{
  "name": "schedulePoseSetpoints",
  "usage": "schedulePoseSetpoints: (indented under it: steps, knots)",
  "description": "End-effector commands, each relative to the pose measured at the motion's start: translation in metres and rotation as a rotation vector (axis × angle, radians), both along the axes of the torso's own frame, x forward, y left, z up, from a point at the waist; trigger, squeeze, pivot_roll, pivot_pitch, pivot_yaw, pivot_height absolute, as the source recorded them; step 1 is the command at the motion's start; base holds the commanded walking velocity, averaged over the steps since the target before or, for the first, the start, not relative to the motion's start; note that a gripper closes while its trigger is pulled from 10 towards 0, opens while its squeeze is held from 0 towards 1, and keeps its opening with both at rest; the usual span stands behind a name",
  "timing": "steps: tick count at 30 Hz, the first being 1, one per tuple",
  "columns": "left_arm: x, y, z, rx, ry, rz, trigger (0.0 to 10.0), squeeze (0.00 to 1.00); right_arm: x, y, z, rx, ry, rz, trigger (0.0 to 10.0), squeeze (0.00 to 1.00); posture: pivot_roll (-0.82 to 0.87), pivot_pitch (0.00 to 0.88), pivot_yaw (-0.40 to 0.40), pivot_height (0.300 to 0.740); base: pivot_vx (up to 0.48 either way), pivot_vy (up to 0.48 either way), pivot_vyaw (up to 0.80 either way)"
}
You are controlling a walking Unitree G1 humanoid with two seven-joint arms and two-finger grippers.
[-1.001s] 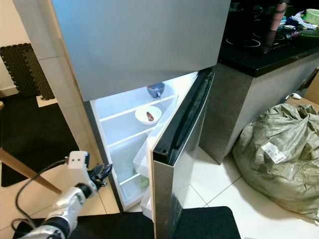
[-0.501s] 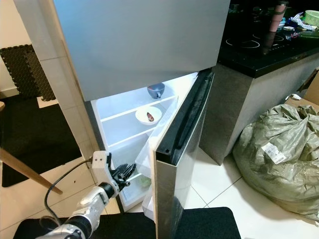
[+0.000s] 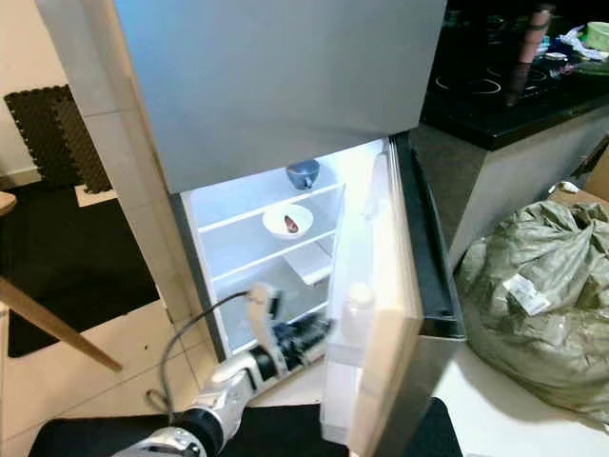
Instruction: Restocking fridge
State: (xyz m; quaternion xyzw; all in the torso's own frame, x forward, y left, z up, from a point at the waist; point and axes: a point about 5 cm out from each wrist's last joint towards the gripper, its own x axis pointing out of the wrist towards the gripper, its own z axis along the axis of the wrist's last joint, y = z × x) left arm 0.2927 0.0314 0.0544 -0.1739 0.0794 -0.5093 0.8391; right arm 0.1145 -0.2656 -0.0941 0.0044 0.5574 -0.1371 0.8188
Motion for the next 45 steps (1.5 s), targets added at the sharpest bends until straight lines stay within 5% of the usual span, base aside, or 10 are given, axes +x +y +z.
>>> schedulePoseSetpoints:
  steps: [1,5,12,18,22,25,33,45]
  knots:
    - [-0.009,-0.03,0.008,-0.057,-0.011,-0.099,10.0,0.0,-0.001,0.001,-0.001,0.003,0.013,0.004,10.0,0.0,-0.06,0.0,-0.006,0.74,0.0,0.0,0.0]
    - [-0.011,-0.042,0.019,-0.102,-0.047,-0.159,10.0,0.0,-0.003,0.002,-0.002,0.006,0.021,0.005,10.0,0.0,-0.06,0.0,-0.007,0.74,0.0,0.0,0.0]
    - [-0.006,-0.034,0.018,-0.105,-0.039,-0.122,10.0,0.0,-0.004,0.003,-0.002,0.007,0.025,0.006,10.0,0.0,-0.06,0.0,-0.007,0.74,0.0,0.0,0.0]
    - [-0.003,-0.002,0.001,-0.022,0.0,-0.031,10.0,0.0,-0.004,0.004,-0.003,0.01,0.025,0.003,10.0,0.0,-0.06,0.0,-0.006,0.74,0.0,0.0,0.0]
    - [-0.004,0.039,-0.024,0.095,0.093,0.127,10.0,0.0,-0.005,0.004,-0.003,0.013,0.026,0.002,10.0,0.0,-0.06,0.0,-0.007,0.74,0.0,0.0,0.0]
    - [-0.006,0.049,-0.032,0.119,0.128,0.164,10.0,0.0,-0.005,0.004,-0.003,0.013,0.026,0.003,10.0,0.0,-0.06,0.0,-0.008,0.74,0.0,0.0,0.0]
    - [-0.031,0.104,-0.075,0.319,0.32,0.439,10.0,0.0,0.002,0.007,-0.002,0.039,-0.013,0.015,10.0,0.0,-0.05,0.0,-0.01,0.74,0.0,0.0,0.0]
    - [-0.072,0.134,-0.11,0.444,0.514,0.572,10.0,0.0,0.011,0.017,-0.001,0.097,-0.066,0.039,10.0,0.0,-0.05,0.0,-0.008,0.74,0.0,0.0,0.0]
